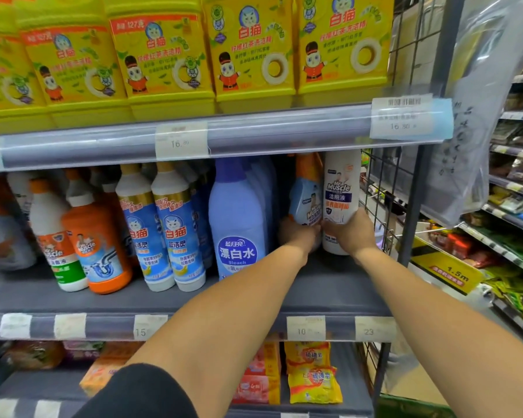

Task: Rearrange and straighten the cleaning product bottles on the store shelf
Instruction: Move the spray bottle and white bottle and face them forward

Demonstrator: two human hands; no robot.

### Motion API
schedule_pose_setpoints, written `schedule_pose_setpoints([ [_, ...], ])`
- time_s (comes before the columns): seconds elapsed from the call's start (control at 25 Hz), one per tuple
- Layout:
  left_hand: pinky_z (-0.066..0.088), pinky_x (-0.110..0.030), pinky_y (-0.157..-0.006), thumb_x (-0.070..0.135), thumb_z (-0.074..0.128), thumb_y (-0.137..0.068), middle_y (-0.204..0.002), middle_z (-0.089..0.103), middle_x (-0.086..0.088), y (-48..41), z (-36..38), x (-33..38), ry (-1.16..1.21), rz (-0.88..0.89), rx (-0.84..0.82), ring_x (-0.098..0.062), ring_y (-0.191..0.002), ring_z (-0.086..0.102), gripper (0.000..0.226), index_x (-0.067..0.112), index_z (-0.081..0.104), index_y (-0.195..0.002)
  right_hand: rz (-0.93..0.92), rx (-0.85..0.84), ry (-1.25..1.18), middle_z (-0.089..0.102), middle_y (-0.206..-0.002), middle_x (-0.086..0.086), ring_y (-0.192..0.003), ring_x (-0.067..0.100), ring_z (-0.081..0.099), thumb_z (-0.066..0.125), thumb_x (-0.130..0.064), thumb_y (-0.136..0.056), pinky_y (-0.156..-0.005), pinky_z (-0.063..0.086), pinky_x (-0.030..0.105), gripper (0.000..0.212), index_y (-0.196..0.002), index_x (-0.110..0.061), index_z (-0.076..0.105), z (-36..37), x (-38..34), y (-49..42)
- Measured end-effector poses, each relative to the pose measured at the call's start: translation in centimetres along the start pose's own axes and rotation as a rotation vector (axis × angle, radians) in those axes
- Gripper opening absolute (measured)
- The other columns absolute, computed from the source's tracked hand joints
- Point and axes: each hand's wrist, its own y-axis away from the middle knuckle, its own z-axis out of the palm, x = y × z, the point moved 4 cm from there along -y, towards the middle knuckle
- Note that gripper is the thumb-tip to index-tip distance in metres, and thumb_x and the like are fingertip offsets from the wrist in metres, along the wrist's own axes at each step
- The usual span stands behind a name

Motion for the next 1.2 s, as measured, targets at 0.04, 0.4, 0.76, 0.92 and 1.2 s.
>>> schedule_pose_setpoints([
  [0.04,0.050,-0.035,-0.094,0.016,0.074,-0.078,-0.118,0.068,-0.009,0.3,-0.3,0.0,-0.015,0.029,-0.001,-0.027,-0.110,0.063,0.038,0.013,0.063,-0.114,0.007,-0.011,0.000,0.069,-0.108,0.013,-0.091,0.025,0.064,0.083,-0.023,-0.069,-0.070,0.044,0.027,0.051,-0.113,-0.007,0.060,-0.2,0.0,0.2],
  [0.4,0.056,-0.039,-0.086,0.016,0.083,-0.071,-0.108,0.071,-0.010,4.7,-3.1,0.6,-0.028,0.012,-0.058,-0.025,-0.095,0.066,0.034,0.009,0.065,-0.098,0.036,-0.173,-0.041,0.069,-0.101,0.007,-0.082,0.020,0.066,0.081,-0.023,-0.070,-0.061,0.049,0.020,0.050,-0.114,-0.012,0.059,-3.7,-1.8,4.4],
  [0.76,0.058,-0.029,-0.057,0.001,0.081,-0.067,-0.078,0.077,0.002,12.6,-6.8,2.2,0.097,0.005,-0.361,-0.017,-0.073,0.074,0.028,0.020,0.069,-0.084,0.100,-0.309,-0.275,0.075,-0.093,0.006,-0.073,0.020,0.074,0.082,-0.021,-0.072,-0.058,0.059,0.034,0.035,-0.102,-0.018,0.065,-10.5,-4.2,12.6],
  [0.92,0.059,-0.044,-0.080,0.003,0.080,-0.070,-0.098,0.076,-0.004,16.4,-9.8,1.6,0.060,-0.005,-0.446,-0.025,-0.092,0.072,0.034,0.020,0.068,-0.096,0.098,-0.293,-0.330,0.076,-0.090,0.002,-0.073,0.016,0.074,0.082,-0.025,-0.073,-0.056,0.057,0.031,0.033,-0.101,-0.020,0.064,-13.0,-4.7,16.9],
  [1.2,0.054,-0.050,-0.089,0.000,0.074,-0.076,-0.106,0.075,-0.008,23.0,-19.6,-1.2,0.113,-0.017,-0.499,-0.028,-0.100,0.070,0.041,0.014,0.064,-0.113,0.046,-0.327,-0.454,0.076,-0.092,-0.003,-0.078,0.016,0.074,0.078,-0.020,-0.077,-0.056,0.057,0.026,0.034,-0.106,-0.023,0.061,-11.5,-7.0,26.5],
])
